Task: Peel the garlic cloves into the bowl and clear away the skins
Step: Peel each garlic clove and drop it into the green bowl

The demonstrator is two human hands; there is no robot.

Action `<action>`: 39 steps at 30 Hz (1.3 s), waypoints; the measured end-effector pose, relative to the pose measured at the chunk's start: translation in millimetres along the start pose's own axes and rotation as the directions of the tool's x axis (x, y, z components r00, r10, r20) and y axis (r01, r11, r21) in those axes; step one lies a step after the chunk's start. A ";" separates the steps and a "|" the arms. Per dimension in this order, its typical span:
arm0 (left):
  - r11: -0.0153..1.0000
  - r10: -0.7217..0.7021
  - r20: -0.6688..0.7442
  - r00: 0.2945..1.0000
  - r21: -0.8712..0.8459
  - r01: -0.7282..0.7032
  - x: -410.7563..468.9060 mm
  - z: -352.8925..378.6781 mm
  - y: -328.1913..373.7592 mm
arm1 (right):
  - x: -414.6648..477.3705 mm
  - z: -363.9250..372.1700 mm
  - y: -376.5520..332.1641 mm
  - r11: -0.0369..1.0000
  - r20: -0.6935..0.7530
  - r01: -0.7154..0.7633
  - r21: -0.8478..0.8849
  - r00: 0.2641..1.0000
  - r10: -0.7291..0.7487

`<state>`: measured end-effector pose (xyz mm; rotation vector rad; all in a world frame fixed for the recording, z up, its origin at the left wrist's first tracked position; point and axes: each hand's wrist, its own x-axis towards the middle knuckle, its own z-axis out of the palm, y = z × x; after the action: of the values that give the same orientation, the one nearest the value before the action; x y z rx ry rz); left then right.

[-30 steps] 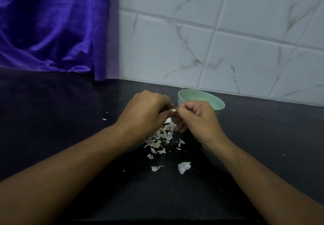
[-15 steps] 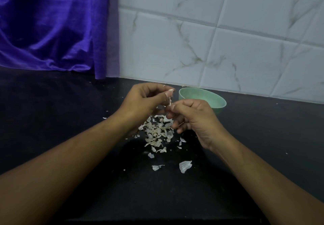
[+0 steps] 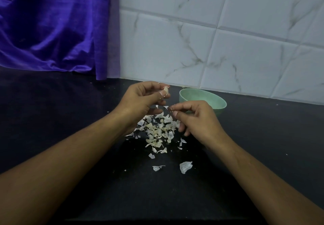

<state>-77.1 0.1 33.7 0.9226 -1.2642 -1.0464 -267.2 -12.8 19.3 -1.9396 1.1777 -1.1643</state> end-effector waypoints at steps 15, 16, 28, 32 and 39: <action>0.997 -0.033 0.098 0.995 0.074 0.025 -2.6 1.7 0.2 | 0.5 -1.2 -11.1 0.914 -0.090 0.084 0.396 0.995 -0.052; 0.997 -0.035 0.103 0.994 0.075 0.027 -2.8 1.4 0.2 | 0.6 -1.7 -11.0 0.912 -0.086 0.077 0.403 0.995 -0.047; 0.996 -0.031 0.089 0.996 0.089 0.023 -2.5 1.8 -2.0 | 1.0 -5.3 -9.0 0.937 -0.102 0.113 0.330 0.991 -0.083; 0.985 0.028 0.073 0.997 0.169 -0.040 -2.6 2.7 -3.0 | 1.4 -5.1 -7.8 0.950 -0.111 0.116 0.291 0.990 -0.087; 0.980 0.064 0.054 0.996 0.187 -0.073 -3.6 4.5 -2.3 | -0.2 -5.3 -8.9 0.955 -0.097 0.123 0.269 0.990 -0.100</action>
<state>-81.9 3.0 31.0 0.9951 -1.4442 -0.9096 -268.5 -8.9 28.8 -1.7788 0.9006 -1.3992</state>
